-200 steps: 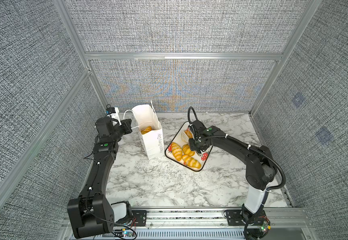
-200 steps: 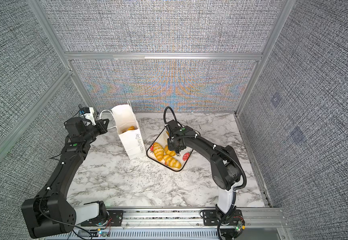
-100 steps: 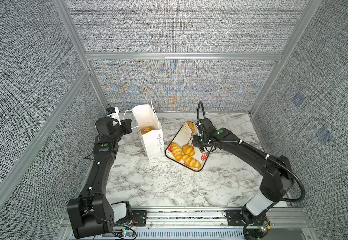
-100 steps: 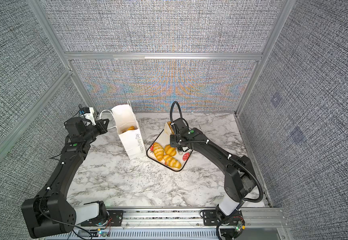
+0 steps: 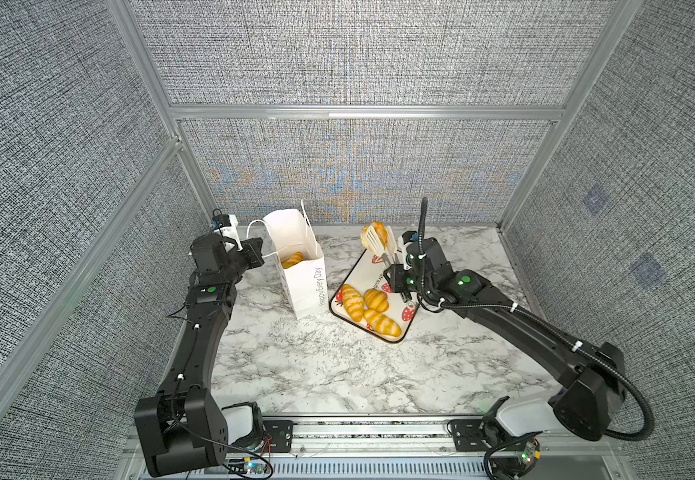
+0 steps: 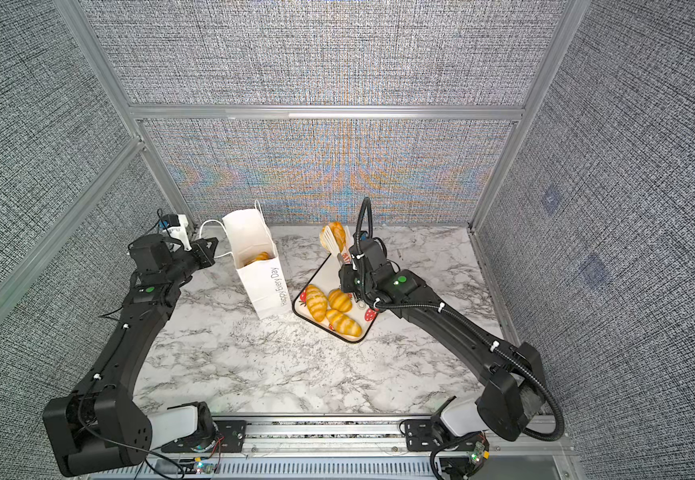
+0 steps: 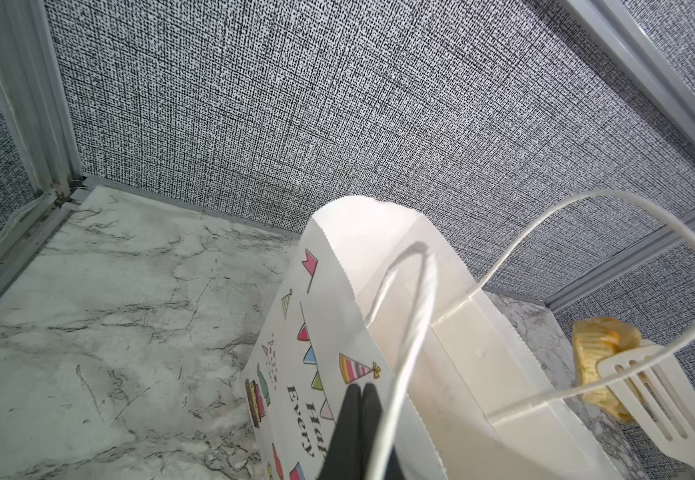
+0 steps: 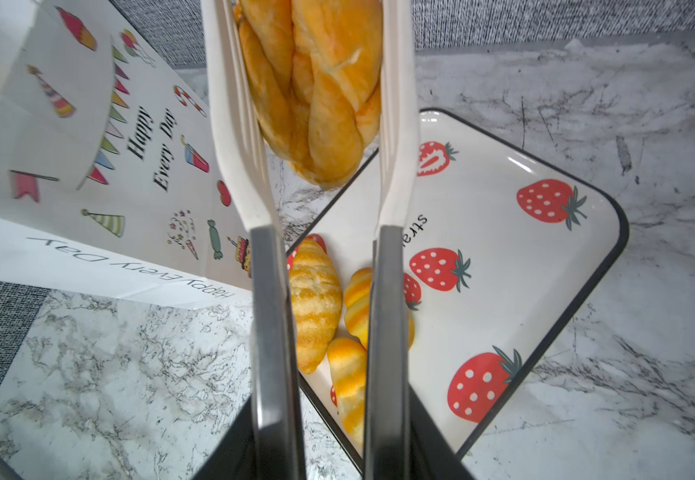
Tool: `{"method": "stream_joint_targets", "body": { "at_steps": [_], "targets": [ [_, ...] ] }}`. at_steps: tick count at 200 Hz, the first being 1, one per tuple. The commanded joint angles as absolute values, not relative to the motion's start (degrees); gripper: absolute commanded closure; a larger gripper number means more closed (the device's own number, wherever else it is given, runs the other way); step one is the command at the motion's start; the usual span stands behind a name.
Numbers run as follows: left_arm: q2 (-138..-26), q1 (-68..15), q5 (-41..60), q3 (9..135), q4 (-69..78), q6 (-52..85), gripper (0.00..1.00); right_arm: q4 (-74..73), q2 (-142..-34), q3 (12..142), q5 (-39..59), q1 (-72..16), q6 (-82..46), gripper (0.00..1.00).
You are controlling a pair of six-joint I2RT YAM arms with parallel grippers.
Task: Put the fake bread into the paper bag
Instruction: 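Close the tongs on the twisted bread roll and lift it off the tray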
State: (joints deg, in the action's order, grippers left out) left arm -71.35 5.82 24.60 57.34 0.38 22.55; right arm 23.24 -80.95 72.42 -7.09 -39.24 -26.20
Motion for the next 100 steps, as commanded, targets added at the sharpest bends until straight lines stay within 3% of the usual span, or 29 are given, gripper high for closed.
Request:
{"method": "stream_joint_targets", "body": {
  "at_steps": [1, 100],
  "targets": [
    [-71.3, 6.0, 25.1, 57.2, 2.1, 22.6, 1.0, 16.1, -79.1, 71.7, -8.0, -40.4, -24.4, 0.6],
    [-71.2, 6.0, 25.2, 57.2, 2.1, 22.6, 1.0, 9.9, -76.2, 72.4, -9.9, -47.0, -18.9, 0.6]
  ]
}}
